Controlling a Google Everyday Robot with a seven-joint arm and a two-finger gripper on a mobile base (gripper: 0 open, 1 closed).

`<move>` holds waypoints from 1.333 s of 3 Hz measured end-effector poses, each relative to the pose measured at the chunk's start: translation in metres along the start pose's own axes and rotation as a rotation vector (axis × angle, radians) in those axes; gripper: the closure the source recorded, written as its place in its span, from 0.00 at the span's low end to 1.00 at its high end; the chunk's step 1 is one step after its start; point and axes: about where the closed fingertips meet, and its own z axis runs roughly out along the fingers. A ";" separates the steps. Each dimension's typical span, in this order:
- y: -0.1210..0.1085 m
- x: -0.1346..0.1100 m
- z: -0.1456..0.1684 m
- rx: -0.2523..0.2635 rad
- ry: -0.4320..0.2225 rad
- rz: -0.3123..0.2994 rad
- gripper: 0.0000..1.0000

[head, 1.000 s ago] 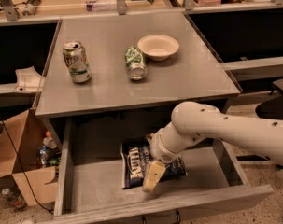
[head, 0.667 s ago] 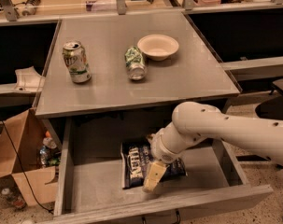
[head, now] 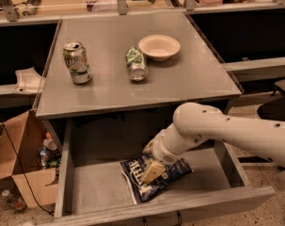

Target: Pick blue chip bag from top drawer and place on counter

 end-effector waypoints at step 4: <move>0.000 -0.002 -0.003 0.000 0.000 0.000 1.00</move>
Offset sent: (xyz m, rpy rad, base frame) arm 0.0000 0.0000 0.0000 0.0000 0.0000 0.0000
